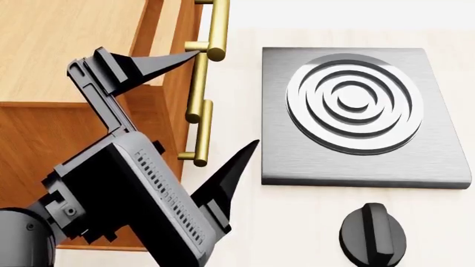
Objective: Pick the akita bowl on the wooden cabinet and place it on the plate.
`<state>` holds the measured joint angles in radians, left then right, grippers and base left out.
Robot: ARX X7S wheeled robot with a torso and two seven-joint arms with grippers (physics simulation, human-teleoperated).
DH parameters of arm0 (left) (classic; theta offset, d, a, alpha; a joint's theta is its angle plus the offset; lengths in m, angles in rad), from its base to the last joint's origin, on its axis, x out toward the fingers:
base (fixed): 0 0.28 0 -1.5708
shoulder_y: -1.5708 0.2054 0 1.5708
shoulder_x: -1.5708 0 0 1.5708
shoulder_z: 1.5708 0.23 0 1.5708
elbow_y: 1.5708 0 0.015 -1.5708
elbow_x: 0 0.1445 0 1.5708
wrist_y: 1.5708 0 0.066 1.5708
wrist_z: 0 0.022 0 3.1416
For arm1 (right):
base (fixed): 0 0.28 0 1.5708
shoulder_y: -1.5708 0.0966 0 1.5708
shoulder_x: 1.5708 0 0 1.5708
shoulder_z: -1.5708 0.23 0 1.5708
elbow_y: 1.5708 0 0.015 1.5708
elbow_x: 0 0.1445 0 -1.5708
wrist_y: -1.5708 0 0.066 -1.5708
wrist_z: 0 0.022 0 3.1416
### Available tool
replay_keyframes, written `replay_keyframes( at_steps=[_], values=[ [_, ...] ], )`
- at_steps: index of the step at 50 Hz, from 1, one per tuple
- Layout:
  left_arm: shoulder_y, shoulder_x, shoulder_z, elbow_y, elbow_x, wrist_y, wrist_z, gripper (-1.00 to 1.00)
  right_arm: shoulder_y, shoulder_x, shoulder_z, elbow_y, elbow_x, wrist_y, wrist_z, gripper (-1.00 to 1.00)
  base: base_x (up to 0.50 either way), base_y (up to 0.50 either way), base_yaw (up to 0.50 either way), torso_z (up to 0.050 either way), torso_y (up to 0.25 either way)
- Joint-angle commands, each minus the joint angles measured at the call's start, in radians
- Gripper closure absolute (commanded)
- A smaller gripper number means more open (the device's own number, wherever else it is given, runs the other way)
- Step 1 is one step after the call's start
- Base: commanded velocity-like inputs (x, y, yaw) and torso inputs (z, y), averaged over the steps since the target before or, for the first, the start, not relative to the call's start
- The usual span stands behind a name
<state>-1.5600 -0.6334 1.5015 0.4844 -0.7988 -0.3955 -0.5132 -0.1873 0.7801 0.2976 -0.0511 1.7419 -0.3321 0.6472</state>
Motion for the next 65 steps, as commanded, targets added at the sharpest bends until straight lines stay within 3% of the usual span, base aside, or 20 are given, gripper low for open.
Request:
replay_keyframes(
  at_steps=[1, 65],
  values=[
    [0.038, 0.012, -0.008, -0.016, 0.010, 0.024, 0.037, -1.00, 0.080, 0.037, -0.043, 0.108, -0.071, 0.057, -0.029, 1.00, 0.00, 0.00, 0.00, 0.000, 0.000],
    [0.075, 0.010, -0.008, -0.047, 0.029, 0.039, 0.050, -1.00, 0.156, 0.000, -0.129, 0.297, -0.100, 0.116, -0.063, 1.00, 0.00, 0.00, 0.00, 0.000, -0.001]
  ],
)
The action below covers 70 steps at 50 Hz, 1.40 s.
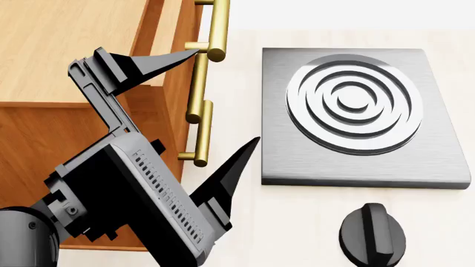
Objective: Pick the akita bowl on the wooden cabinet and place it on the plate.
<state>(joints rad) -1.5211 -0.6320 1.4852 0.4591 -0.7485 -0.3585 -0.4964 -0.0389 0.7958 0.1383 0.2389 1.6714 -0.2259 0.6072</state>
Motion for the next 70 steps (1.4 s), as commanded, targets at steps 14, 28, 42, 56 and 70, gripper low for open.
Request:
replay_keyframes(
  at_steps=[14, 28, 42, 56, 70],
  values=[
    [0.037, 0.009, 0.007, -0.016, -0.021, -0.004, 0.032, -1.00, 0.021, -0.022, 0.025, 0.026, -0.028, 0.018, -0.032, 1.00, 0.00, 0.00, 0.00, 0.000, -0.003],
    [0.049, 0.003, 0.006, -0.023, -0.015, 0.005, 0.034, -1.00, 0.032, -0.029, 0.016, 0.034, -0.043, 0.016, -0.024, 1.00, 0.00, 0.00, 0.00, 0.000, -0.002],
    [0.056, 0.003, 0.006, -0.027, -0.010, 0.009, 0.037, -1.00, 0.041, -0.032, 0.009, 0.047, -0.056, 0.016, -0.038, -1.00, 0.00, 0.00, 0.00, 0.000, -0.003],
    [0.054, 0.001, 0.001, -0.028, -0.012, 0.006, 0.039, -1.00, 0.034, -0.023, 0.009, 0.033, -0.064, 0.022, -0.039, -1.00, 0.00, 0.00, 0.00, 0.000, -0.004],
    [0.054, -0.002, -0.002, -0.015, -0.013, -0.001, 0.034, -1.00, -0.032, -0.002, 0.053, -0.046, -0.063, 0.005, -0.021, -1.00, 0.00, 0.00, 0.00, 0.000, -0.002]
  ],
)
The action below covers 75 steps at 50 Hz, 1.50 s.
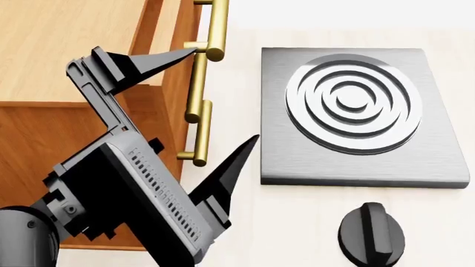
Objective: Pick the akita bowl on the wooden cabinet and place it on the plate.
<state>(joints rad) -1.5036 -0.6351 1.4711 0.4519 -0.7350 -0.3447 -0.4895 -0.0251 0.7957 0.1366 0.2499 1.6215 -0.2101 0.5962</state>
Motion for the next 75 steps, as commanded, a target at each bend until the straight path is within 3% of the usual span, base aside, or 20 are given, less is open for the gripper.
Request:
replay_keyframes(
  at_steps=[1, 34, 43, 75],
  values=[
    [0.036, 0.000, 0.012, -0.006, -0.027, -0.015, 0.027, -1.00, -0.050, -0.002, 0.057, -0.063, -0.015, -0.014, -0.008, -1.00, 0.00, 0.00, 0.00, 0.000, 0.000],
    [0.028, -0.014, -0.005, 0.012, -0.036, -0.023, 0.023, -1.00, -0.168, 0.035, 0.232, -0.397, -0.150, -0.179, -0.020, -1.00, 0.00, 0.00, 0.00, 0.000, -0.002],
    [0.023, -0.014, -0.010, 0.011, -0.038, -0.023, 0.028, -1.00, -0.117, 0.056, 0.231, -0.503, -0.209, -0.207, -0.060, -1.00, 0.00, 0.00, 0.00, 0.000, -0.001],
    [0.046, -0.032, -0.015, 0.015, -0.029, -0.008, 0.025, -1.00, 0.181, 0.234, 0.071, -0.772, -0.253, -0.083, 0.031, -1.00, 0.00, 0.00, 0.00, 0.000, -0.002]
  ],
)
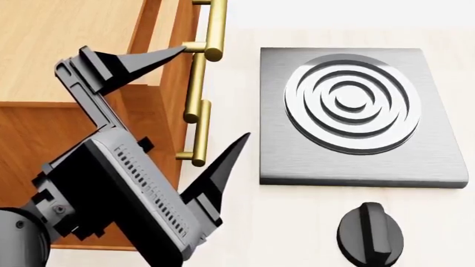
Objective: Pick the akita bowl on the wooden cabinet and place it on the plate.
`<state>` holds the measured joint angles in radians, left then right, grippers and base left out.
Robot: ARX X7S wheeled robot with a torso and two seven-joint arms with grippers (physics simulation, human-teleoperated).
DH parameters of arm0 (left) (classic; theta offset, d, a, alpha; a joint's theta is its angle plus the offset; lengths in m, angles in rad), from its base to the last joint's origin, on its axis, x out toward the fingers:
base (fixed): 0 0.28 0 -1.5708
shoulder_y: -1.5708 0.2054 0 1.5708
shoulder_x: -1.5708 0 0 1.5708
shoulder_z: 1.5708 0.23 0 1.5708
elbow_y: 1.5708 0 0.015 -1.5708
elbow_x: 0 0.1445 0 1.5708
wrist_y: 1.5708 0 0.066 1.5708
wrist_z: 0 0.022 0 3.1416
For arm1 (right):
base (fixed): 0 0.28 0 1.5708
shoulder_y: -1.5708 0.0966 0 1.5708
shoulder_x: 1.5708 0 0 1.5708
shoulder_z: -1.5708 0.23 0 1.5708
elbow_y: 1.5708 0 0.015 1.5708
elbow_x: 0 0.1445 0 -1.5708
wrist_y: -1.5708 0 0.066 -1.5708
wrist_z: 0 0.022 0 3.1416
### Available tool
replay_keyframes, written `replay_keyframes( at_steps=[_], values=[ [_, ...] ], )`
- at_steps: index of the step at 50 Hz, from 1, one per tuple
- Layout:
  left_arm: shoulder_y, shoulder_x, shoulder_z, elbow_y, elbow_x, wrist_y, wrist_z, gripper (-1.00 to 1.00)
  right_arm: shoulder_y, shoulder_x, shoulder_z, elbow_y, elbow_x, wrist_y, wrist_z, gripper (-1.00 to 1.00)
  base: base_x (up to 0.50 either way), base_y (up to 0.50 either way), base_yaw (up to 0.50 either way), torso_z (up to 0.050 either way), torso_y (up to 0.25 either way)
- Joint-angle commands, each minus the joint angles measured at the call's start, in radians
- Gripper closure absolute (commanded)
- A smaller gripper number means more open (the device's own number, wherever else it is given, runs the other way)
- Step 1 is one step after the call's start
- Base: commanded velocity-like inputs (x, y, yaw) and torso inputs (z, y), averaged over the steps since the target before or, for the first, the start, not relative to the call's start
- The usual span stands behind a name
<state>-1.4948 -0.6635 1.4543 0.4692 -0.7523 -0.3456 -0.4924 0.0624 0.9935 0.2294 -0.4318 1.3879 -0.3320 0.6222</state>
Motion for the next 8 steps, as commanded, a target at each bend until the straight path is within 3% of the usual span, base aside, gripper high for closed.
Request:
replay_keyframes(
  at_steps=[1, 8],
  values=[
    [0.038, -0.004, 0.002, -0.002, -0.012, -0.007, 0.027, -1.00, 0.098, 0.038, -0.023, -0.095, -0.016, 0.040, 0.004, -1.00, 0.00, 0.00, 0.00, 0.000, 0.000],
    [0.037, -0.002, 0.001, 0.004, -0.012, -0.013, 0.024, -1.00, 0.141, 0.067, -0.034, -0.157, -0.001, 0.056, 0.011, -1.00, 0.00, 0.00, 0.00, 0.000, -0.001]
  ],
)
